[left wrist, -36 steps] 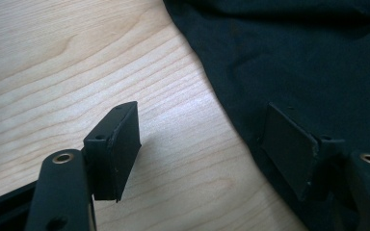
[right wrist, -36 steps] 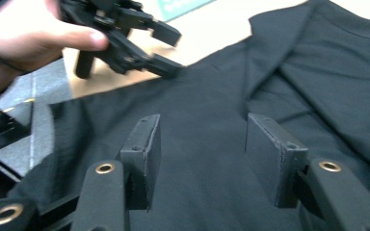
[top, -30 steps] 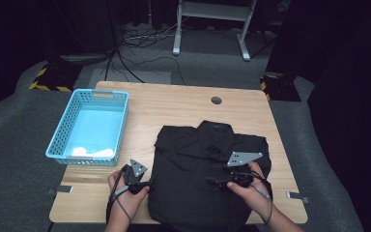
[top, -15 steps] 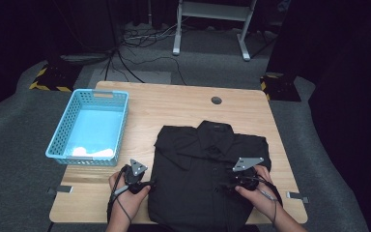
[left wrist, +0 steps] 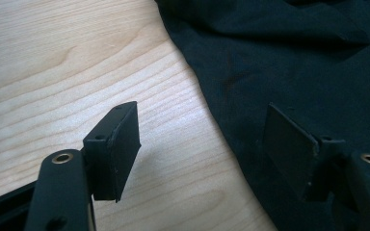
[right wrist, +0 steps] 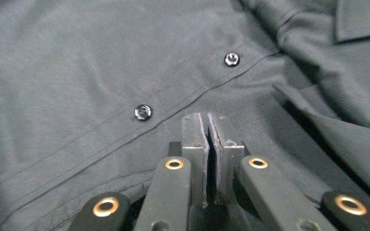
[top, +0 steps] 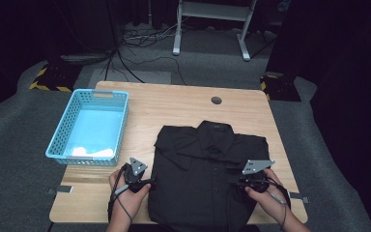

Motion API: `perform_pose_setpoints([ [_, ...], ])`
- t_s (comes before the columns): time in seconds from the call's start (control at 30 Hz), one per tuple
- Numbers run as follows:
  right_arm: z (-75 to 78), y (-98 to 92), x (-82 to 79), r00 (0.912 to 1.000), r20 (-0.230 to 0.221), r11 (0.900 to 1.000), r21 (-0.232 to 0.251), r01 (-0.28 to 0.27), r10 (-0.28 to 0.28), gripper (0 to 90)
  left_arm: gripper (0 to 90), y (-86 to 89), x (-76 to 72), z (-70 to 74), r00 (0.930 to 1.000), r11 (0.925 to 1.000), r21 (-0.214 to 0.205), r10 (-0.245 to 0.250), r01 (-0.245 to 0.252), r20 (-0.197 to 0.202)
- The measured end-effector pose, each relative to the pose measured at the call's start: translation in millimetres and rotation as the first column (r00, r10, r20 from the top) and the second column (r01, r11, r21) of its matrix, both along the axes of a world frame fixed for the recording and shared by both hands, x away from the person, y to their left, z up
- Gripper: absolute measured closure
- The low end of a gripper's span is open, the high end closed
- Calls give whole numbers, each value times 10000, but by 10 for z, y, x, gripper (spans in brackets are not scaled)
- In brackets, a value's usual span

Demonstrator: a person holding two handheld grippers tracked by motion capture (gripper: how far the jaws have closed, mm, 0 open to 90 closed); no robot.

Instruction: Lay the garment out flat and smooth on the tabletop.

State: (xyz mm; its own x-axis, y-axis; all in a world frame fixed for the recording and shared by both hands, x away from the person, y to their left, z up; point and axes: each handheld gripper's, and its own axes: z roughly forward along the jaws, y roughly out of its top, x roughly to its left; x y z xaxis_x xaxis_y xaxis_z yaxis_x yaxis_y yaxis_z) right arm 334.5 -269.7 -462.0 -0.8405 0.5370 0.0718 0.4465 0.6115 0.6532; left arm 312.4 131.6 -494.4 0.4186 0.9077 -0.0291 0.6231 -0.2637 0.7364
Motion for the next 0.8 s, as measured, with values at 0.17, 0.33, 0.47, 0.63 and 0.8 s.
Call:
perform_pose_setpoints([
  [0.17, 139, -104, -93, 9998, 173, 9994, 336, -98, 93, 854, 290, -13, 1, -1, 10000, 10000, -28, -17, 17, -14],
  [0.33, 278, -211, -168, 9991, 410, 9981, 609, -88, 63, 853, 289, -55, -9, 37, 9998, 9994, -298, -197, 198, 47],
  [0.47, 372, -327, -249, 9981, 602, 9974, 722, 72, -115, 854, 289, -76, -10, 51, 9996, 9992, -302, -250, 253, 107],
  [0.63, 427, -464, -349, 9972, 682, 9964, 805, 259, -314, 854, 289, -89, 10, 42, 9996, 9993, -269, -256, 258, 94],
  [0.8, 421, -569, -429, 9966, 660, 9955, 846, 437, -493, 855, 289, -125, 27, 25, 9995, 9992, -215, -328, 329, 51],
])
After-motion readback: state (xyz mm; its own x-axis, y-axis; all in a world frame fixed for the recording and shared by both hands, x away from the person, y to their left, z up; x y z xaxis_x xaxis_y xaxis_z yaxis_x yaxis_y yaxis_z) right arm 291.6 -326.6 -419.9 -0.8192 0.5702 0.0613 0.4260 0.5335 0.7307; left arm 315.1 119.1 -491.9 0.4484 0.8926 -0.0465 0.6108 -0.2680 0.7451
